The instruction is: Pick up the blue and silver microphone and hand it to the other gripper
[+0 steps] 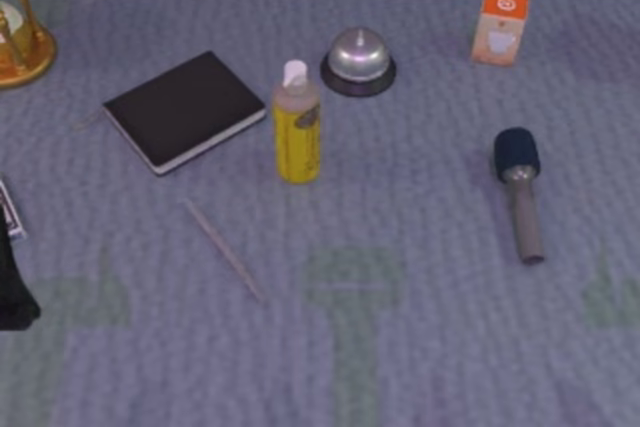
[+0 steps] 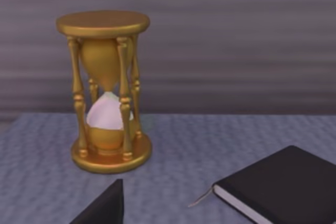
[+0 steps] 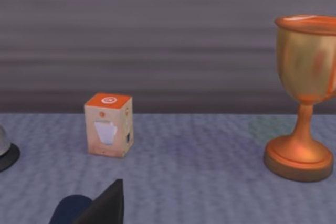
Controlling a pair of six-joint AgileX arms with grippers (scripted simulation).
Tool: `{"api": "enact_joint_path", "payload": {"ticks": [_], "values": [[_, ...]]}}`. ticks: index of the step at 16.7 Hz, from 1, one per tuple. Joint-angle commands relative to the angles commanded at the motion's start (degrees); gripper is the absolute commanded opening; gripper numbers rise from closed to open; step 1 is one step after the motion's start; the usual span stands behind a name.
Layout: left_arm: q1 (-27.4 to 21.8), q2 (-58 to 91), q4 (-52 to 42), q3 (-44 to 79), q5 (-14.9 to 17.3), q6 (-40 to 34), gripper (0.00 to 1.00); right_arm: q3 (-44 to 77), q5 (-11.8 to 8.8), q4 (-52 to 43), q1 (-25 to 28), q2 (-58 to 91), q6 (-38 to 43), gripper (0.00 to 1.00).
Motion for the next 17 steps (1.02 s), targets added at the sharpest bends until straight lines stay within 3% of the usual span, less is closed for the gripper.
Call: {"api": "enact_joint_path", "payload": {"ticks": [4,8,17], "values": [[0.00,0.00,0.00,0.00,0.00,0.00,1.00,1.74,0.04,-1.21,0.57,1.76,0.54,1.00],[0.00,0.00,0.00,0.00,0.00,0.00,1.00,11.63,0.66,-7.86,3.36,12.65,3.52,1.00],[0.00,0.00,0.00,0.00,0.00,0.00,1.00,47.07,3.45,-33.88,13.25,65.14,14.30,1.00]]}}
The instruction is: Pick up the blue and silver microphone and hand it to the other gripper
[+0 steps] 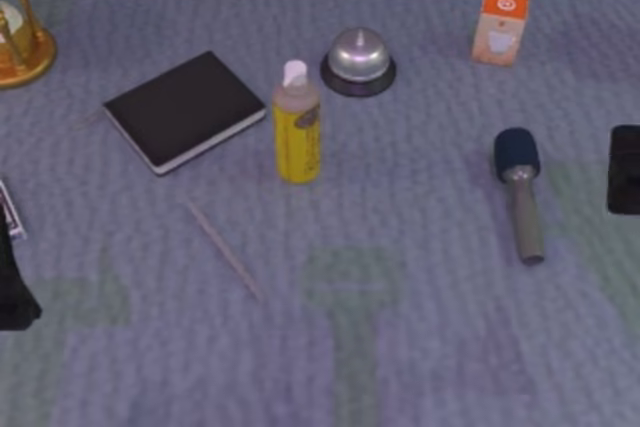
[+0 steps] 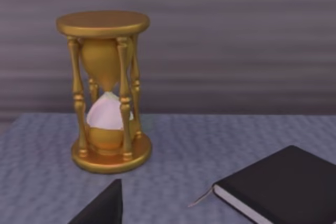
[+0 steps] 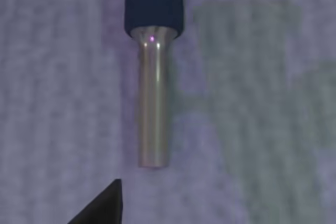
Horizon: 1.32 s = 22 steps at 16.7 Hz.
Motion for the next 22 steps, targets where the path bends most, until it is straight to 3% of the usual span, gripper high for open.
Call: {"api": "enact_joint_path", "payload": {"ticks": [6,11,18,22], "values": [[0.00,0.00,0.00,0.00,0.00,0.00,1.00,21.57,1.52,-15.63,6.14,30.29,6.54,1.00],[0.00,0.00,0.00,0.00,0.00,0.00,1.00,32.77,2.30,-22.47,9.09,43.83,9.78,1.00],[0.00,0.00,0.00,0.00,0.00,0.00,1.00,34.01,2.33,-22.99,9.19,45.52,10.11,1.00],[0.00,0.00,0.00,0.00,0.00,0.00,1.00,30.98,2.38,-16.56,8.87,48.97,9.61,1.00]]}}
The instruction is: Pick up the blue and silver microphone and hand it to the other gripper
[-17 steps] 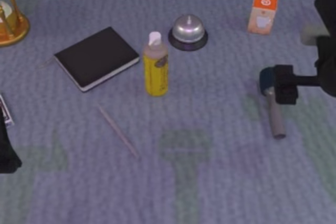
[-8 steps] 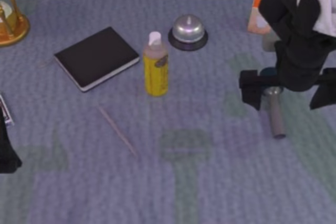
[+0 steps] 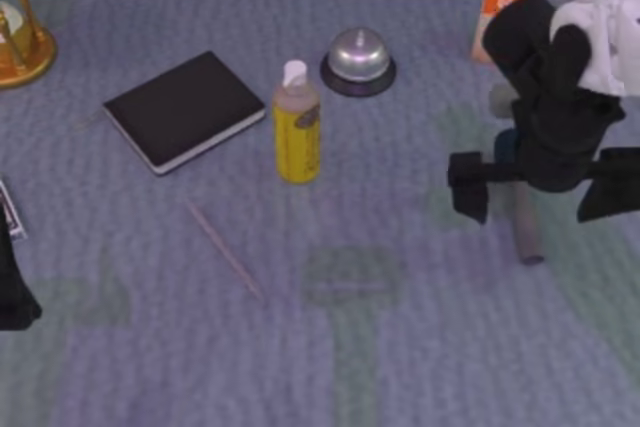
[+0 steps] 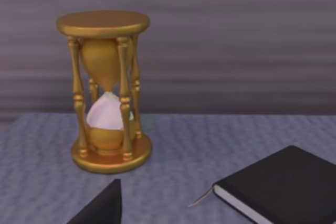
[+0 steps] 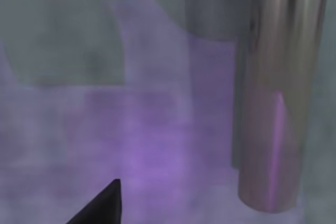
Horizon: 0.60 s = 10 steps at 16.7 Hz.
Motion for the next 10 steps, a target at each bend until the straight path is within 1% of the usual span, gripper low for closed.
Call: {"api": "enact_joint_path", "payload": {"ticks": [3,5,10], "values": [[0.00,0.00,0.00,0.00,0.00,0.00,1.00,-3.51,-0.01,8.16,-0.50,4.05,-0.42,1.00],[0.00,0.00,0.00,0.00,0.00,0.00,1.00,-5.28,0.00,11.86,-0.75,6.20,-0.64,1.00],[0.00,0.00,0.00,0.00,0.00,0.00,1.00,-5.94,0.00,13.13,-0.85,7.07,-0.72,1.00]]}}
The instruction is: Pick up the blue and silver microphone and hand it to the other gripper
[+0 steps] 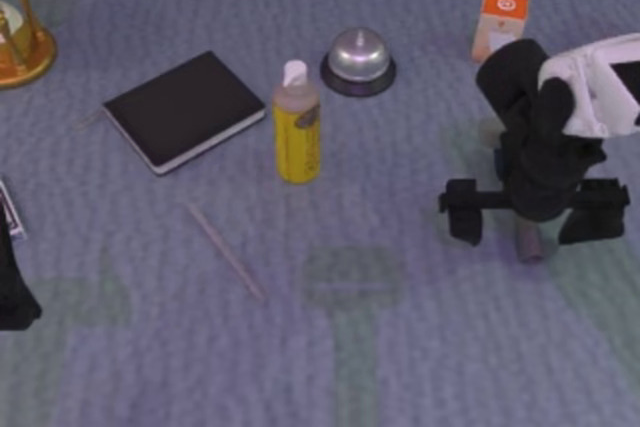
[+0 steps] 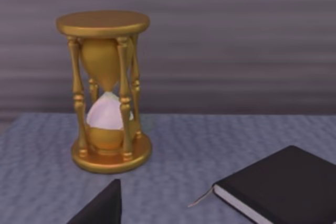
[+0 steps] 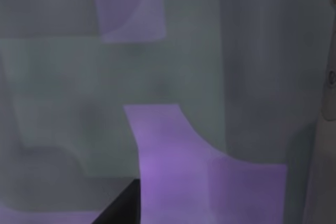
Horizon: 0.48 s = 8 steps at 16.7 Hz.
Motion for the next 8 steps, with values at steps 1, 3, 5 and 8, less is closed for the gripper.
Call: {"api": "enact_joint_path", "payload": {"ticks": [1,3,5,8], "values": [[0.00,0.00,0.00,0.00,0.00,0.00,1.00,0.00,0.00,0.00,0.00,0.00,0.00,0.92],[0.00,0.00,0.00,0.00,0.00,0.00,1.00,0.00,0.00,0.00,0.00,0.00,0.00,0.77],[0.00,0.00,0.00,0.00,0.00,0.00,1.00,0.00,0.00,0.00,0.00,0.00,0.00,0.62],[0.00,0.00,0.00,0.00,0.00,0.00,1.00,0.00,0.00,0.00,0.00,0.00,0.00,0.40]]}}
